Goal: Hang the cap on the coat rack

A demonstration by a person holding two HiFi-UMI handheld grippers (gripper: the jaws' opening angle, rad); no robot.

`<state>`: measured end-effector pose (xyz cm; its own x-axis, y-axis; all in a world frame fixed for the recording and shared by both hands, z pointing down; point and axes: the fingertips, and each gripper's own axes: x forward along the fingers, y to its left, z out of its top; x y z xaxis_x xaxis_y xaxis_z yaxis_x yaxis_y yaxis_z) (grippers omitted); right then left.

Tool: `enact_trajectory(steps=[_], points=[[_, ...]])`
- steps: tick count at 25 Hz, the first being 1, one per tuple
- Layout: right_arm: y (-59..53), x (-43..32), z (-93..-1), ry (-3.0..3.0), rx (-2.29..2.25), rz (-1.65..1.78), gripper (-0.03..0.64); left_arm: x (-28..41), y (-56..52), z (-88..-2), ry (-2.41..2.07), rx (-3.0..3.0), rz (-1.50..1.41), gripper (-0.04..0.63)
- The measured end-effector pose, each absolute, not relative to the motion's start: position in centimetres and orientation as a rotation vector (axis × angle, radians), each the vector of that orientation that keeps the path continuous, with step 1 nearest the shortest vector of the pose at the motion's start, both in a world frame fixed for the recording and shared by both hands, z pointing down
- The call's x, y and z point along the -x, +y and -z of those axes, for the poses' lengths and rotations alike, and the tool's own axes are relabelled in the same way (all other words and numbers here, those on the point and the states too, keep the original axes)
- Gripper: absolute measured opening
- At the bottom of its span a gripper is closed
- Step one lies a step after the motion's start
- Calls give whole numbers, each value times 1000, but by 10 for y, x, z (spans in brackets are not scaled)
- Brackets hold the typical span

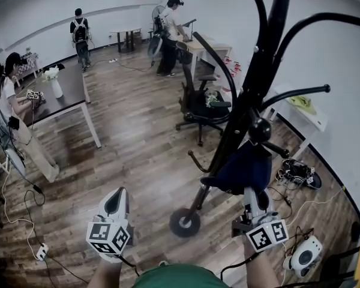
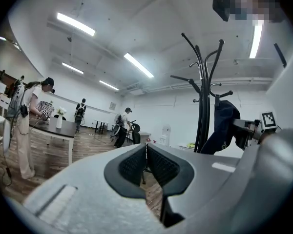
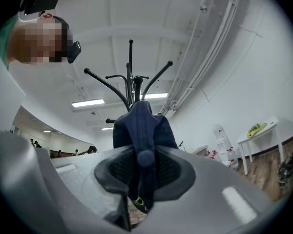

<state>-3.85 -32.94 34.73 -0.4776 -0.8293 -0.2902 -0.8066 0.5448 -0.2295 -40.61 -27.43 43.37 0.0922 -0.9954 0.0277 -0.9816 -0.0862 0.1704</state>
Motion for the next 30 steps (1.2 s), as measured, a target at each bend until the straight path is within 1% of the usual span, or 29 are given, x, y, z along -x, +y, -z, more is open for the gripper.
enact_trajectory(steps=[2,4,13,15,19,20,26,30], points=[[-325,34,-351,2434,1370,77,101,398,-279,-437,-1987,-2226,138,14],[-321,27,-355,2451,1412,56,106,387,-286,-439,-1955,-2244,132,14],[-296,-31,-369,2438,1550,49,107,313,-310,-445,-1794,-2344,123,14],[-288,-43,-362,2429,1566,43,92,297,-311,-439,-1767,-2365,127,14],[-276,-68,-343,2421,1598,-32,84,267,-309,-425,-1745,-2401,140,14],[-273,-72,-338,2420,1598,-54,69,261,-308,-421,-1742,-2407,145,14],[-253,-91,-321,2423,1578,-160,26,232,-296,-408,-1757,-2429,166,14],[-245,-102,-314,2424,1537,-174,11,219,-285,-401,-1802,-2444,135,14]])
